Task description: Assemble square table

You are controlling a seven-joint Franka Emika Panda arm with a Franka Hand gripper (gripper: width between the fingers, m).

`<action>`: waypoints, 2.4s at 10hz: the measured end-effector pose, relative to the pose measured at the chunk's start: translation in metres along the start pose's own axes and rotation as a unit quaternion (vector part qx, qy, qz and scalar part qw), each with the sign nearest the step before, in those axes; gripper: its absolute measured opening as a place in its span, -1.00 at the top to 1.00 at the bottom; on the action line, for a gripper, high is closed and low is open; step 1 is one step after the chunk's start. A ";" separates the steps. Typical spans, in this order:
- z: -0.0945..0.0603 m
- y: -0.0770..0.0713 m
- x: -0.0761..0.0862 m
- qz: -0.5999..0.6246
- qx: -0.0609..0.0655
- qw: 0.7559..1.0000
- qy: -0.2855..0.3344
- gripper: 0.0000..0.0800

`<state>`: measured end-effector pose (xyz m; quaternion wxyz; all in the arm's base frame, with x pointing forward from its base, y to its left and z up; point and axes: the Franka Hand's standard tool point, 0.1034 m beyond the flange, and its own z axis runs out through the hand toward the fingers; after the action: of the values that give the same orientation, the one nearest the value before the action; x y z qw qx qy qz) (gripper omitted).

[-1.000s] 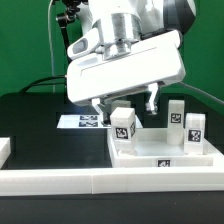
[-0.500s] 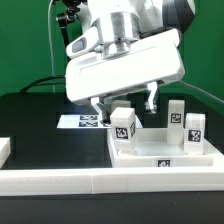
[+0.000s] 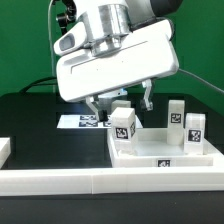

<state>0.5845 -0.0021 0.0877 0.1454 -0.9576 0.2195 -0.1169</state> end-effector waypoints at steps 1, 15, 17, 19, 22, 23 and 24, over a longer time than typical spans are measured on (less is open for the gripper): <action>-0.001 0.001 0.002 0.003 0.004 1.000 -0.030 -0.62; -0.007 -0.008 0.014 0.012 0.007 0.963 -0.268 -0.62; -0.006 -0.010 0.013 0.012 0.009 0.963 -0.269 -0.62; -0.006 -0.010 0.013 0.012 0.009 0.963 -0.269 -0.62; -0.006 -0.003 0.016 0.021 -0.024 0.946 -0.322 -0.62; -0.002 0.000 0.020 0.017 -0.028 0.947 -0.320 -0.62; -0.002 0.005 0.022 0.009 -0.027 0.947 -0.320 -0.62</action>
Offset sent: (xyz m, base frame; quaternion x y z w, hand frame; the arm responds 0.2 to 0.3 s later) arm -0.0003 -0.0037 -0.0021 0.0063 -0.1970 0.0115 0.9803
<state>0.6012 -0.0163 0.0913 0.1834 -0.9462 0.1734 0.2027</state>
